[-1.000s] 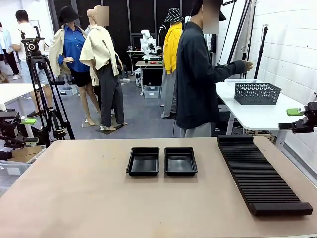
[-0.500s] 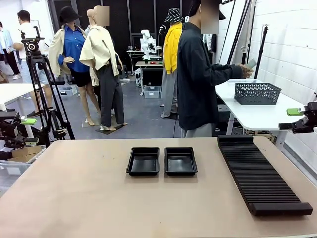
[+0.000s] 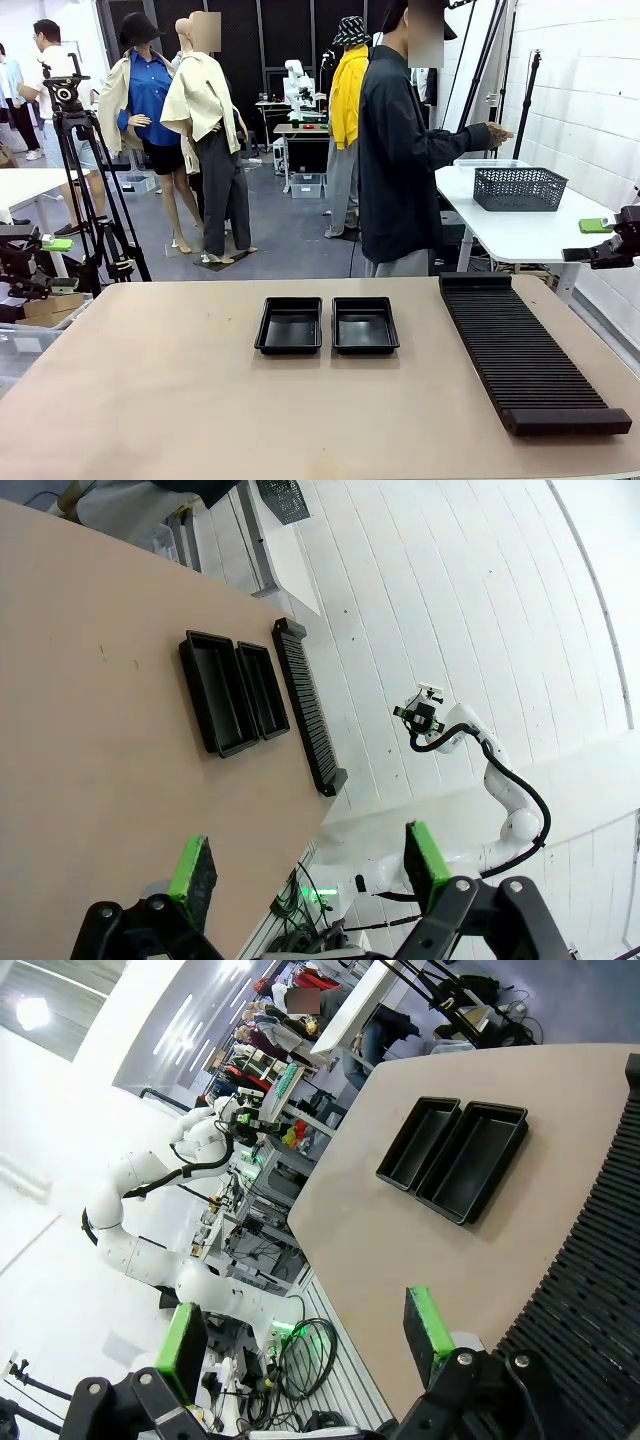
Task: Inspect and transfer BCBs to ESD trays.
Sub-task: Pick up the Blank PCB from the PCB Rack and place it in the left ESD tray.
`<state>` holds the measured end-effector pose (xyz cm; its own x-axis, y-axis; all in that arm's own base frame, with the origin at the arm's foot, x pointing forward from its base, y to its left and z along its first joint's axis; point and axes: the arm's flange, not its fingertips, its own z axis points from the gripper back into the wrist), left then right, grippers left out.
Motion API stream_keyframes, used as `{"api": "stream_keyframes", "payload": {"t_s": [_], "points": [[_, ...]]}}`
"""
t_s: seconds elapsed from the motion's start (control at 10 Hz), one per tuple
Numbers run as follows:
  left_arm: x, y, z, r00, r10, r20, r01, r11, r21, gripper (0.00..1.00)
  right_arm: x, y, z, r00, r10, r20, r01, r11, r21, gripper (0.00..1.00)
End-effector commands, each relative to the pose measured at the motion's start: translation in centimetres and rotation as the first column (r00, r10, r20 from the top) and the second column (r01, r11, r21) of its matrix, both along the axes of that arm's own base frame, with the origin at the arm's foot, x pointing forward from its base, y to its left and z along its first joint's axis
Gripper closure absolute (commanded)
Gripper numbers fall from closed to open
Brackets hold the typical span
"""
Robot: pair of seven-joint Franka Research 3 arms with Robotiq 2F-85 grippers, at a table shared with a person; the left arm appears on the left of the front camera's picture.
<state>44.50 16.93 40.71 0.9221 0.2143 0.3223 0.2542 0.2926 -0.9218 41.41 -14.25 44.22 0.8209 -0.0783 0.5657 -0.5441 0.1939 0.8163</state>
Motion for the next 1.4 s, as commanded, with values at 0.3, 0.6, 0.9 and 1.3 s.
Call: {"api": "stream_keyframes", "payload": {"t_s": [0.3,0.6,0.9,1.3], "points": [[0.05,0.04,0.14,1.000,0.013,-0.015,-0.013,1.000,0.001,0.00,0.04,-0.01,-0.04,1.000,-0.001,0.001,0.001,1.000,0.001,0.00],[0.05,0.04,0.14,1.000,0.013,-0.015,-0.013,1.000,0.001,0.00,0.04,-0.01,-0.04,1.000,-0.001,0.001,0.001,1.000,0.001,0.00],[0.05,0.04,0.14,1.000,0.013,-0.015,-0.013,1.000,0.001,0.00,0.04,-0.01,-0.04,1.000,-0.001,0.001,0.001,1.000,0.001,0.00],[0.05,0.04,0.14,1.000,0.013,-0.015,-0.013,1.000,0.001,0.00,0.04,-0.01,-0.04,1.000,-0.001,0.001,0.001,1.000,0.001,0.00]]}}
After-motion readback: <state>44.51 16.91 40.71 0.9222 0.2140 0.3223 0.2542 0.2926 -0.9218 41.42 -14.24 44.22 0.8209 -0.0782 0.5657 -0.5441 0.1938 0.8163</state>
